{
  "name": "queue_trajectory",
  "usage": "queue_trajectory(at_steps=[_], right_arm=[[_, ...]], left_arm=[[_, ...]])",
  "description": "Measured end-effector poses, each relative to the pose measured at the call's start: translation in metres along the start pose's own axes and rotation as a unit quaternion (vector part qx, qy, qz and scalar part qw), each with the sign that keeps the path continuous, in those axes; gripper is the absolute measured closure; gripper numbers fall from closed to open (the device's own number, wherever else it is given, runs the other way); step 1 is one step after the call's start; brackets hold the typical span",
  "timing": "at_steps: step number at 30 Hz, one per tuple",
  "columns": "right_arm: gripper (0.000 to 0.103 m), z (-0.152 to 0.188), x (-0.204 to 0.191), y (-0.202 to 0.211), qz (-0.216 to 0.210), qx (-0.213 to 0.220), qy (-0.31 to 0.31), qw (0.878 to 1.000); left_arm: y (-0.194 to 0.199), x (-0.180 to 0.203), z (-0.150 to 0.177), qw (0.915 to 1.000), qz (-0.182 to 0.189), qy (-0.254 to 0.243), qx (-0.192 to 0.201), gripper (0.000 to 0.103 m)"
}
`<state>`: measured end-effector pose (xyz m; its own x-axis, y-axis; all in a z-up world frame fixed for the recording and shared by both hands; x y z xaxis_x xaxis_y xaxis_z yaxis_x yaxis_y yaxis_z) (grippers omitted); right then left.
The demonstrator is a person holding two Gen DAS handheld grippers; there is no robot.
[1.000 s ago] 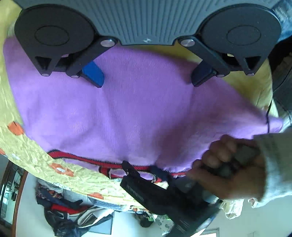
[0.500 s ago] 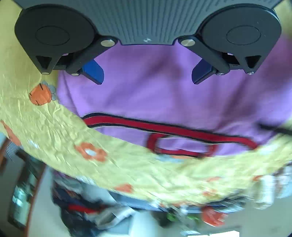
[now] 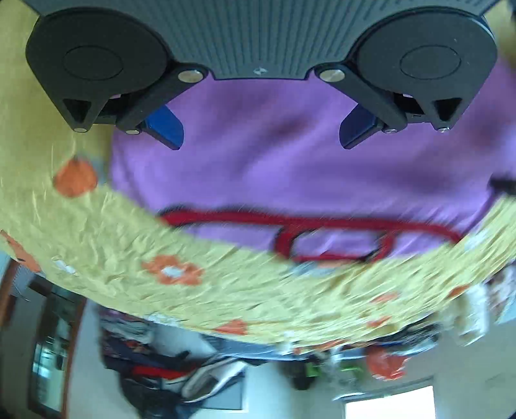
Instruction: Fold small clothes
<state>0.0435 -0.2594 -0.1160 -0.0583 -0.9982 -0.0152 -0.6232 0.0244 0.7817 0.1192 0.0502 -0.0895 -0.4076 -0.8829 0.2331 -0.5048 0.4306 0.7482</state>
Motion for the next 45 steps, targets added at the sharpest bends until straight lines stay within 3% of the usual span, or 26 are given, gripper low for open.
queue_trajectory(at_steps=[2,4,7,11,13,15,18,20,23,26,28,32,34,36,38,40,45], right_arm=[[0.0,0.025,-0.012,0.005,-0.014,-0.014,0.016,1.0],[0.0,0.048,-0.016,0.007,0.01,-0.028,0.031,0.999],[0.0,0.077,-0.016,0.019,0.005,-0.009,0.021,1.0],[0.0,0.081,-0.014,0.028,-0.016,-0.036,0.032,0.999],[0.0,0.071,-0.008,0.036,-0.018,-0.028,0.038,0.999],[0.0,0.059,0.002,0.038,-0.013,0.0,0.029,1.0],[0.0,0.037,0.008,0.018,0.007,-0.018,0.032,0.999],[0.0,0.018,0.009,0.01,0.0,-0.007,0.054,0.999],[0.0,-0.011,0.022,-0.01,0.026,0.013,0.065,0.997],[0.0,-0.03,0.037,-0.026,-0.024,0.014,0.034,0.999],[0.0,-0.036,0.04,-0.034,-0.07,0.016,0.013,0.997],[0.0,-0.052,0.023,-0.047,-0.086,0.027,0.004,0.996],[0.0,-0.062,0.015,-0.065,-0.041,0.011,0.016,0.999],[0.0,-0.066,0.014,-0.084,-0.014,-0.001,0.035,0.999],[0.0,-0.071,0.028,-0.091,-0.038,0.0,0.002,0.999],[0.0,-0.074,0.038,-0.099,0.003,0.002,-0.002,1.0],[0.0,-0.082,0.042,-0.095,0.025,-0.014,-0.024,0.999]], left_arm=[[0.002,0.009,0.023,0.9997,-0.007,-0.02,-0.014,0.001],[-0.011,0.006,0.048,0.998,-0.025,-0.026,-0.051,0.004],[-0.007,0.0,0.075,0.9962,-0.055,-0.061,-0.028,0.002],[0.009,-0.005,0.093,0.995,-0.074,-0.062,-0.026,0.002],[0.018,-0.005,0.087,0.9966,-0.064,-0.039,-0.034,0.002],[0.026,0.0,0.073,0.9984,-0.048,-0.025,-0.015,0.001],[0.021,0.01,0.044,0.9998,-0.019,-0.005,-0.007,0.0],[0.012,0.012,0.017,1.0,-0.003,-0.002,0.001,0.0],[-0.012,-0.003,-0.028,0.999,-0.042,0.002,0.013,0.0],[-0.044,-0.027,-0.053,0.9991,-0.018,0.036,-0.012,0.001],[-0.059,-0.029,-0.057,0.9991,-0.03,0.024,-0.017,0.001],[-0.081,-0.012,-0.056,0.9967,-0.079,-0.016,-0.013,0.0],[-0.1,-0.015,-0.054,0.993,-0.114,-0.014,-0.026,0.0],[-0.103,-0.017,-0.051,0.9913,-0.13,-0.017,-0.009,0.0],[-0.101,-0.02,-0.05,0.9917,-0.128,-0.013,-0.004,0.0],[-0.101,-0.02,-0.049,0.9917,-0.128,-0.017,-0.001,0.0],[-0.102,-0.02,-0.049,0.9918,-0.127,-0.018,0.0,0.0]])
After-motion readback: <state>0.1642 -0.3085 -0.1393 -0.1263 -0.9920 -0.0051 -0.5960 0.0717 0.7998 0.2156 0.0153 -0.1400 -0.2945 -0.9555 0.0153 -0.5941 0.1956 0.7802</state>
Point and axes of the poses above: each gripper's, at about its wrist camera, not at the fingertips, and y roughly against the way its jaws point, x to its right, z to its underside, the point moved 4 cm from there along -y, roughly the way its jaws point, and after that the axes turned 7 degrees about -x, right-handed, at the moved point
